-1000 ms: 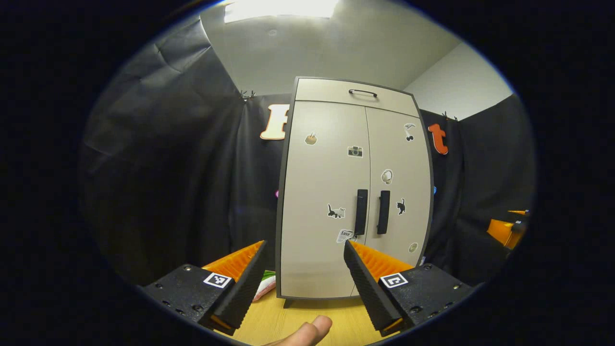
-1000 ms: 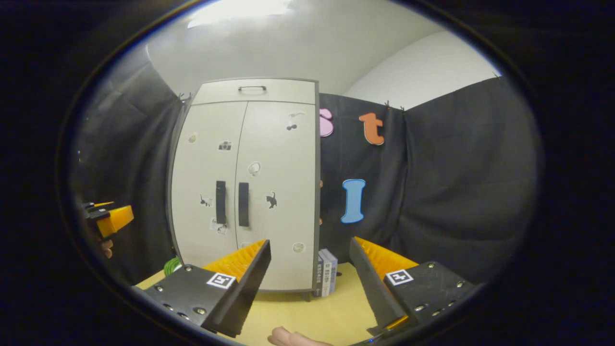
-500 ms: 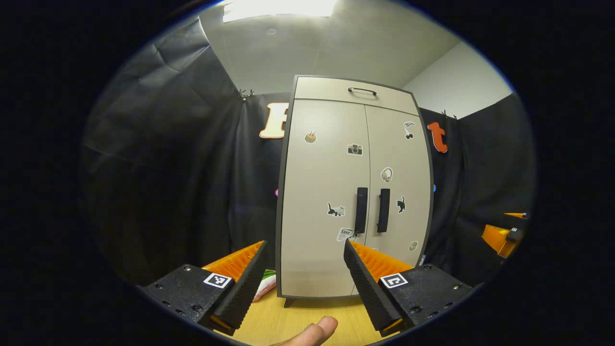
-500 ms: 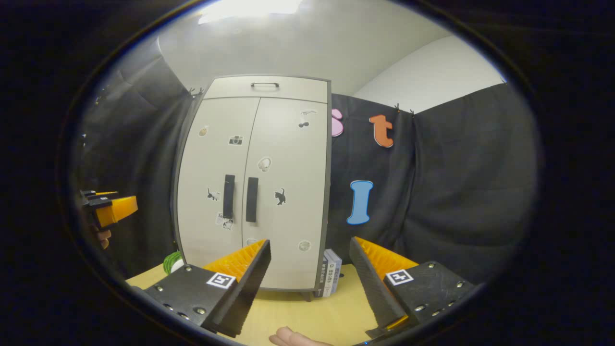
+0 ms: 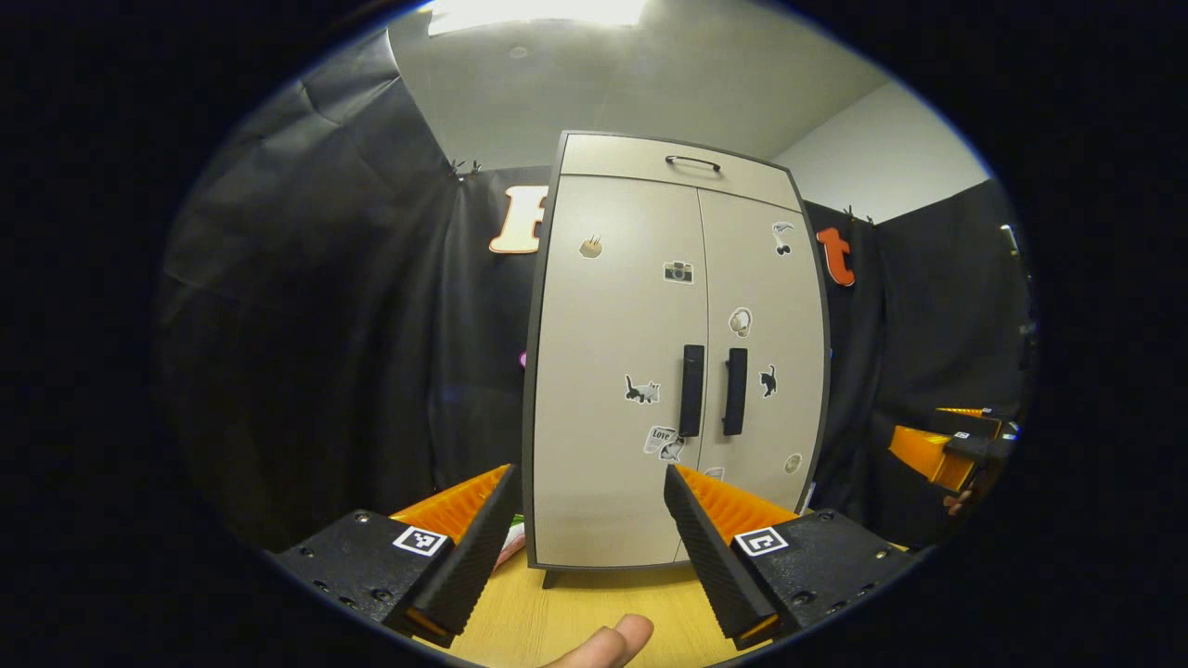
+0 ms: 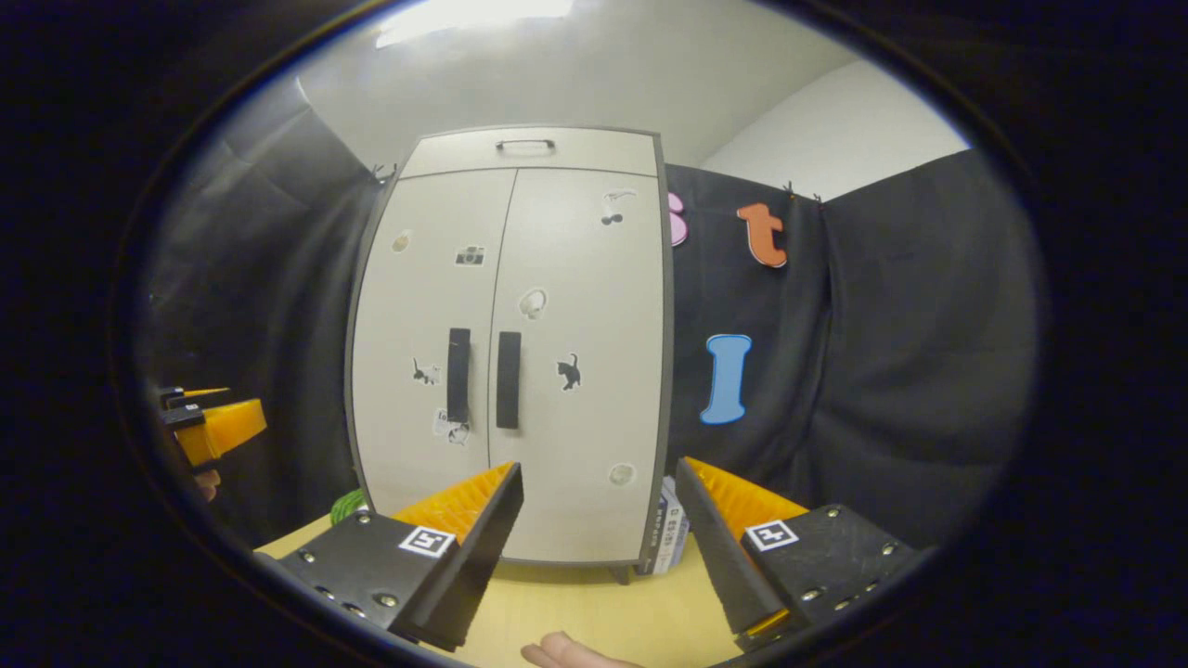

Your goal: Open the right door of the double-door shoe cabinet with the right hand, and open the left door with the left hand.

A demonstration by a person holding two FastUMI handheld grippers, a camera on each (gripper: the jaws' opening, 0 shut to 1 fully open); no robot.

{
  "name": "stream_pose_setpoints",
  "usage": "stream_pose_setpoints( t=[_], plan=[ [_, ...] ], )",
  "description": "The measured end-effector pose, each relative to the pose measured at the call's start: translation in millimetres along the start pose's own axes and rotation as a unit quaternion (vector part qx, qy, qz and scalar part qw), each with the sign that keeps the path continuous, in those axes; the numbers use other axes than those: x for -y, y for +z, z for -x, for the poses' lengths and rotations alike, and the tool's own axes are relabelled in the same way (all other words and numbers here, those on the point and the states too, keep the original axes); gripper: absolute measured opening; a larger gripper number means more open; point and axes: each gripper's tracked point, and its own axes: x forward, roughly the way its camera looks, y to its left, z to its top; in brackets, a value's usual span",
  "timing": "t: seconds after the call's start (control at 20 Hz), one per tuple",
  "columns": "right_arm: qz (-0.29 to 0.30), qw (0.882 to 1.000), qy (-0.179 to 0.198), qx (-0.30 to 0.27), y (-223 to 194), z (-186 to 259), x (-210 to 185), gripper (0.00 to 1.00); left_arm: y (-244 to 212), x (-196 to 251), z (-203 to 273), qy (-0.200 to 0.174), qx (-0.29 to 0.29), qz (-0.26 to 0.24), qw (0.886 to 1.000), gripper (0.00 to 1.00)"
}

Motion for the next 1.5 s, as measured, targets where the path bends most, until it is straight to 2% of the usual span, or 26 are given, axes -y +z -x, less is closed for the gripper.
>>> stream_pose_setpoints(
  t=[0.3, 0.6, 0.65, 0.7, 0.75, 0.95, 1.1, 1.15, 1.2, 1.3, 1.4, 1.5],
  plan=[
    [-0.022, 0.999, 0.024, -0.008, 4.4, -59.7, -29.7, 0.98, -8.6, -4.1, 1.3, -0.006, -0.004, -0.010, 1.000, 0.96],
    [0.010, 0.999, 0.033, 0.023, 12.3, -129.4, -58.6, 0.98, -23.3, -4.5, 9.1, -0.018, -0.023, -0.009, 1.000, 0.96],
    [0.007, 0.999, 0.041, 0.024, 12.9, -139.5, -66.5, 0.94, -26.6, -5.7, 10.3, -0.020, -0.028, -0.008, 0.999, 0.96],
    [0.002, 0.999, 0.047, 0.023, 13.5, -150.3, -75.3, 0.94, -28.0, -8.5, 9.9, -0.018, -0.029, -0.010, 0.999, 0.96],
    [-0.003, 0.999, 0.051, 0.018, 12.4, -160.1, -82.1, 0.98, -30.0, -13.5, 8.7, -0.012, -0.029, -0.013, 0.999, 0.97],
    [-0.003, 0.998, 0.068, 0.002, 11.4, -194.8, -112.0, 0.98, -35.7, -31.3, 7.6, 0.004, -0.029, -0.015, 0.999, 0.96],
    [-0.018, 0.998, 0.053, -0.020, 5.6, -221.8, -119.3, 0.98, -38.4, -37.9, 10.1, 0.003, -0.030, -0.015, 0.999, 0.96],
    [-0.022, 0.998, 0.045, -0.023, 4.7, -229.7, -118.6, 0.94, -40.6, -37.5, 13.2, -0.002, -0.033, -0.012, 0.999, 0.96],
    [-0.023, 0.998, 0.041, -0.029, 2.4, -236.5, -118.5, 0.98, -41.3, -37.0, 14.4, -0.008, -0.033, -0.012, 0.999, 0.96],
    [-0.023, 0.999, 0.033, -0.035, -0.7, -246.8, -117.3, 0.98, -42.4, -38.1, 18.0, -0.014, -0.032, -0.013, 0.999, 0.96],
    [-0.049, 0.997, 0.031, -0.047, 0.2, -243.2, -119.1, 0.71, -40.4, -42.6, 20.3, -0.014, -0.029, -0.012, 0.999, 0.96],
    [-0.058, 0.997, 0.030, -0.052, -5.4, -254.6, -122.0, 0.63, -42.7, -48.8, 19.3, -0.007, -0.029, -0.009, 1.000, 0.96]
  ],
)
